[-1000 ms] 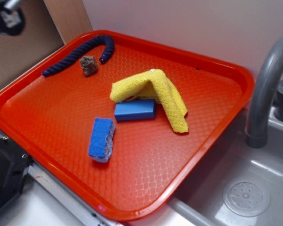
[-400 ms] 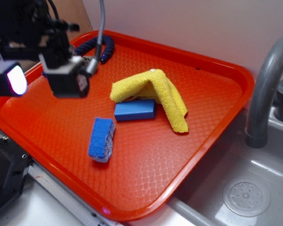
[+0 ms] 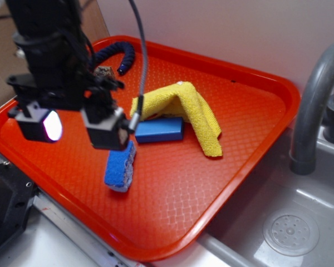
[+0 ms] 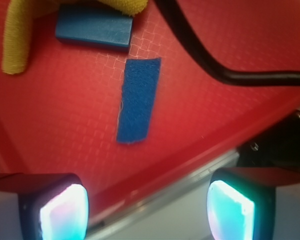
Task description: Grab the blue sponge.
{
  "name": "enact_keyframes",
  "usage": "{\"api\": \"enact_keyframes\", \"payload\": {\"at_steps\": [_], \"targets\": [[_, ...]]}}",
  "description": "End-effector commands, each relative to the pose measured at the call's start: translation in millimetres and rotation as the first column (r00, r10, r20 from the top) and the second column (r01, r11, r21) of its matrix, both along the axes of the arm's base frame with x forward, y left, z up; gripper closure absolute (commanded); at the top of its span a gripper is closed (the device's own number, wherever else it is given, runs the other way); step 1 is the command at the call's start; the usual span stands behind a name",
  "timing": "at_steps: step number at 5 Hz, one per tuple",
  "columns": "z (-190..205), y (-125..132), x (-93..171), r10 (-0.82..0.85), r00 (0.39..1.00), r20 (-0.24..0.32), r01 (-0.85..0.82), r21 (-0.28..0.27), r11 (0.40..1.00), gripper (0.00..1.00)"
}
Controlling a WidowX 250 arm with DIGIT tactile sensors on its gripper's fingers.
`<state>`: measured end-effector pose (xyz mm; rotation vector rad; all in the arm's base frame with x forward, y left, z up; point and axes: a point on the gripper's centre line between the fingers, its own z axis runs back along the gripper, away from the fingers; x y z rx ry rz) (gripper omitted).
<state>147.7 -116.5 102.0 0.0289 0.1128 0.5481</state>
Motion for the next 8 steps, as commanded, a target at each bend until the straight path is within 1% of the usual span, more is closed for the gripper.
{"api": "enact_keyframes", "payload": {"at_steps": [1, 2, 3, 4, 5, 6, 7, 8], "targets": [[-49, 26, 34, 0.002, 0.999, -0.053, 0.001, 0.053, 0.999, 0.00], [-71, 36, 36, 0.011, 0.996, -0.083, -0.006, 0.068, 0.998, 0.00], [-84, 34, 39, -0.034, 0.994, -0.099, 0.042, 0.078, 0.996, 0.00], [-88, 27, 38, -0.117, 0.990, -0.084, 0.122, 0.055, 0.991, 0.73], [-86, 24, 33, -0.140, 0.988, -0.063, 0.144, 0.074, 0.987, 1.00], [-87, 26, 28, -0.161, 0.986, -0.054, 0.165, 0.085, 0.983, 1.00], [-52, 32, 39, -0.337, 0.941, 0.014, 0.333, 0.134, 0.934, 1.00], [-2, 55, 80, -0.493, 0.868, 0.057, 0.485, 0.106, 0.868, 1.00]]}}
